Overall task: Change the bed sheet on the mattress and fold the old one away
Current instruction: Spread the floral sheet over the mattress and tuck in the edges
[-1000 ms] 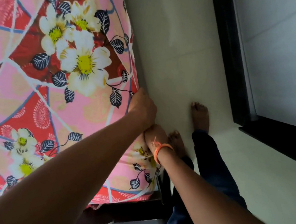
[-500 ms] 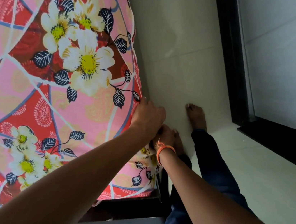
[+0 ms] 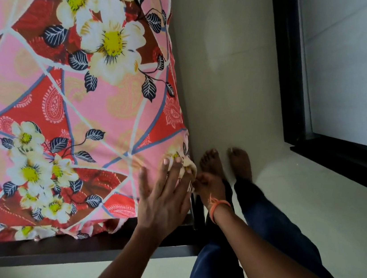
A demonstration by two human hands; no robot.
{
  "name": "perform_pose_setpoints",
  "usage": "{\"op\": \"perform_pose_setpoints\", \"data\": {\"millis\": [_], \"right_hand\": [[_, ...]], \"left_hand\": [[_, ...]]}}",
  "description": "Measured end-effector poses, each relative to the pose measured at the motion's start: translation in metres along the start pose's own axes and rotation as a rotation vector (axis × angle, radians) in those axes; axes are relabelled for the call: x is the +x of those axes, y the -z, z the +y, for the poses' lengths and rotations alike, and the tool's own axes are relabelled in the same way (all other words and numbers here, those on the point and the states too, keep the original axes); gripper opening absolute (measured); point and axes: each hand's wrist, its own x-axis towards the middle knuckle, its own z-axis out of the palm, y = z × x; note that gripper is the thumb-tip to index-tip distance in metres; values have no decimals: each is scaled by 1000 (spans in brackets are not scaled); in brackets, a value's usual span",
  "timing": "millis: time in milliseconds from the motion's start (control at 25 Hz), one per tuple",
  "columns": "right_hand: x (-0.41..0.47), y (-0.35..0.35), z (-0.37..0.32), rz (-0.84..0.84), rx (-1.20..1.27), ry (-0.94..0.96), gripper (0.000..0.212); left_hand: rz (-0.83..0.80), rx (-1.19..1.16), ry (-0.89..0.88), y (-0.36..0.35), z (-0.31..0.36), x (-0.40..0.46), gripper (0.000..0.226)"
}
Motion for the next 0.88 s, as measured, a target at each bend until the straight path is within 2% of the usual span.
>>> {"op": "perform_pose_setpoints", "data": {"millis": [120, 240, 320, 360, 440, 520, 560, 600, 640, 680, 720, 760, 800, 880], "right_hand": [[16, -13, 71, -57, -46, -343, 21], [16, -13, 79, -148, 297, -543, 10], [7, -16, 74, -207, 517, -610, 29], [1, -20, 75, -215, 644, -606, 31], [-10, -31, 77, -251, 847, -588, 47], [-2, -40, 79, -285, 833, -568, 70], [4, -44, 82, -290, 785, -579, 78], [9, -44, 81, -281, 702, -594, 84], [16, -44, 80, -291, 667, -599, 88], [19, -44, 76, -297, 682, -598, 89], [20, -43, 79, -292, 747, -601, 88], [17, -42, 81, -253, 805, -598, 85], [12, -42, 87, -196, 842, -587, 80], [-2, -47, 101, -82, 697, -537, 66]], "left_hand": [[1, -49, 24, -4, 5, -6, 47], [-6, -90, 66, -8, 27, -44, 45], [21, -124, 127, -17, 42, -67, 42], [51, -167, 175, -18, 51, -78, 41], [25, -341, 304, -19, 65, -96, 46], [-31, -562, 529, -20, 70, -99, 41], [-44, -669, 736, -22, 71, -95, 38], [-39, -870, 1041, -25, 69, -88, 33], [-3, -1195, 1393, -29, 63, -74, 26], [66, -1630, 1627, -30, 56, -57, 23], [177, -2029, 1722, -31, 51, -45, 27], [304, -2277, 1750, -34, 49, -36, 36], [409, -2386, 1776, -37, 50, -31, 43], [475, -2474, 1810, -36, 53, -29, 52]]}}
